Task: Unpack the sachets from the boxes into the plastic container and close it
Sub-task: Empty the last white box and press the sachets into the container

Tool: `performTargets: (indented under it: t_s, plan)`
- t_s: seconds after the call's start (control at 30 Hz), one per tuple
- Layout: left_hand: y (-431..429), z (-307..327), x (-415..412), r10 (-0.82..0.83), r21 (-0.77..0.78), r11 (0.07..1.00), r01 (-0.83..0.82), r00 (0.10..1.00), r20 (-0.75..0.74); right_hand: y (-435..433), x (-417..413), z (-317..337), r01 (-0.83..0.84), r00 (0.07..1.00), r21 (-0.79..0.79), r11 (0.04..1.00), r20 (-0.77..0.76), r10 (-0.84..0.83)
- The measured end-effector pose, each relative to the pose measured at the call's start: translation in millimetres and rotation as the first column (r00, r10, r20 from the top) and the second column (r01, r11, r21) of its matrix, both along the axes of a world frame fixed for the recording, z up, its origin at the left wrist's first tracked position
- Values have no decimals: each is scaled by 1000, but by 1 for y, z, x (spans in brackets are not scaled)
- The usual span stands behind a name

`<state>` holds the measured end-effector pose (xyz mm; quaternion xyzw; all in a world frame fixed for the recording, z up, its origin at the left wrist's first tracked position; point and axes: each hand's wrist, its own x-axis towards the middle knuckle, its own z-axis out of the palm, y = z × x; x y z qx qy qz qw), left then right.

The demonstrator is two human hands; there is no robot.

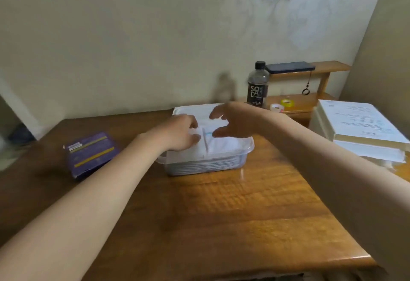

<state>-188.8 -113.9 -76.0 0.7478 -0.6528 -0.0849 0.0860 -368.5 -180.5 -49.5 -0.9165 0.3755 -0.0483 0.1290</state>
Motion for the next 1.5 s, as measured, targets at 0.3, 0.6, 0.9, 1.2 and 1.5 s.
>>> performTargets:
  t_s: [0.3,0.6,0.9,1.2,1.5]
  plan:
    - [-20,-23,24,-187,258,952,164,980,65,-25,43,-40,-54,881,11,998,-471,53]
    - [-29,-30,33,-327,318,908,275,937,124,-45,37,-57,-42,828,-13,999,-560,28]
    - [-33,-18,35,-310,337,909,244,937,159,-49,35,-43,-104,841,23,994,-532,100]
    - [-37,-33,40,-359,329,899,288,917,176,-48,35,-58,-156,809,2,988,-574,129]
    - [-36,-36,39,-395,368,884,288,882,258,-51,38,-62,-159,766,23,987,-628,138]
